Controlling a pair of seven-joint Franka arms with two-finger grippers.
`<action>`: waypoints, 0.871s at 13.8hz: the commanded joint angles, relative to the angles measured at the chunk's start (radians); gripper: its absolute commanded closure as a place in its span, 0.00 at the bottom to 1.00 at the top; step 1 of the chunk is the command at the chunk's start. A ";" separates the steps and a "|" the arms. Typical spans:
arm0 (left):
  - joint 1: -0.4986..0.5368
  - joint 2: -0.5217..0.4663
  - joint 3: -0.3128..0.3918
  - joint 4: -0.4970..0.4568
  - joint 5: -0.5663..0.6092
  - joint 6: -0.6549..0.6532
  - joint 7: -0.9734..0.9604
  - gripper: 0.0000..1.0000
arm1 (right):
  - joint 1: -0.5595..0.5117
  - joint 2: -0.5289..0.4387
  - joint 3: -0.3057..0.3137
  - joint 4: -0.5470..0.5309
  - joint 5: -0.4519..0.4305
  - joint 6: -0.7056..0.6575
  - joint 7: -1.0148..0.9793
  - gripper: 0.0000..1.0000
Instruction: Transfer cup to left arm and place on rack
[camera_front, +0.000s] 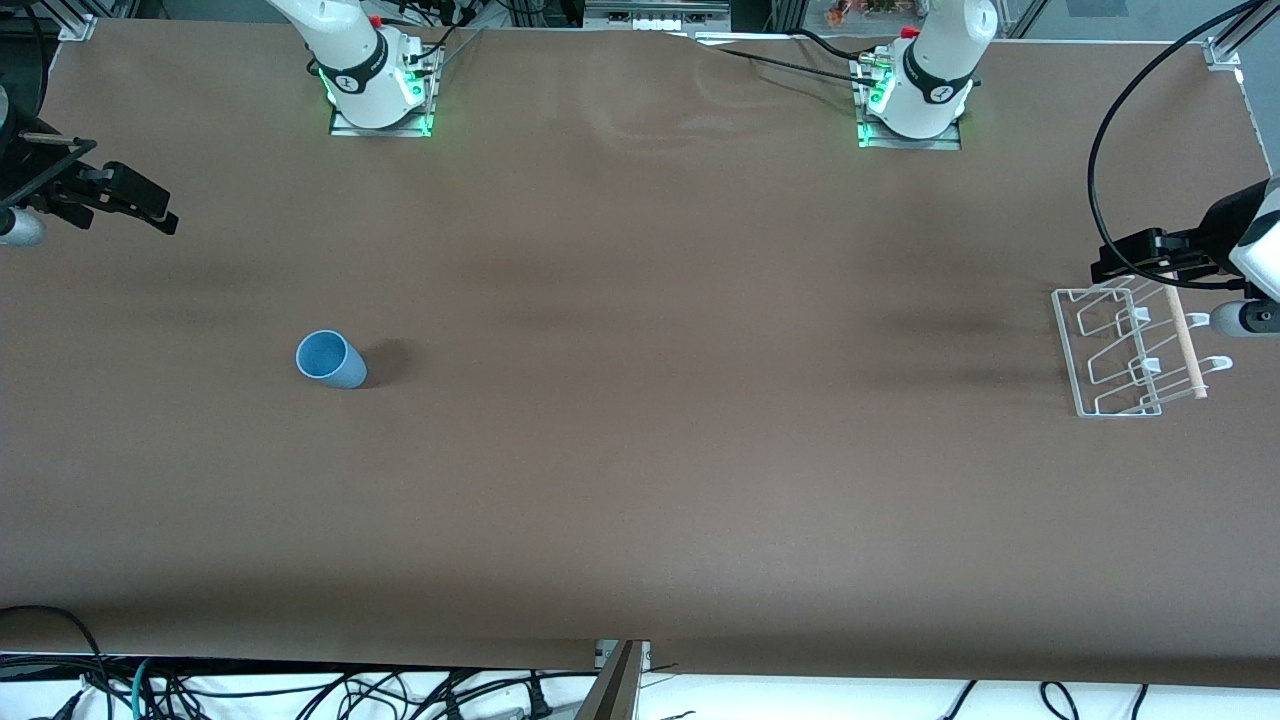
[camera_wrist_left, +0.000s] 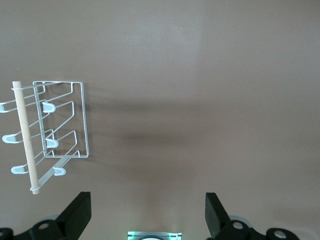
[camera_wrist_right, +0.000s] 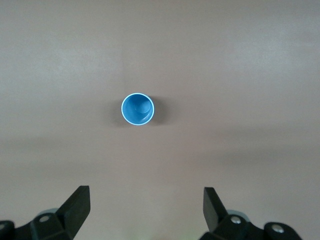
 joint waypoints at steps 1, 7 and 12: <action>0.001 0.016 -0.002 0.034 0.002 -0.006 -0.013 0.00 | -0.010 0.004 0.006 0.020 -0.003 -0.023 0.014 0.00; 0.001 0.018 -0.002 0.034 0.002 -0.006 -0.013 0.00 | -0.010 0.005 0.006 0.020 -0.003 -0.024 0.005 0.00; 0.000 0.016 -0.002 0.034 0.002 -0.006 -0.014 0.00 | -0.010 0.005 0.006 0.020 -0.003 -0.024 0.008 0.00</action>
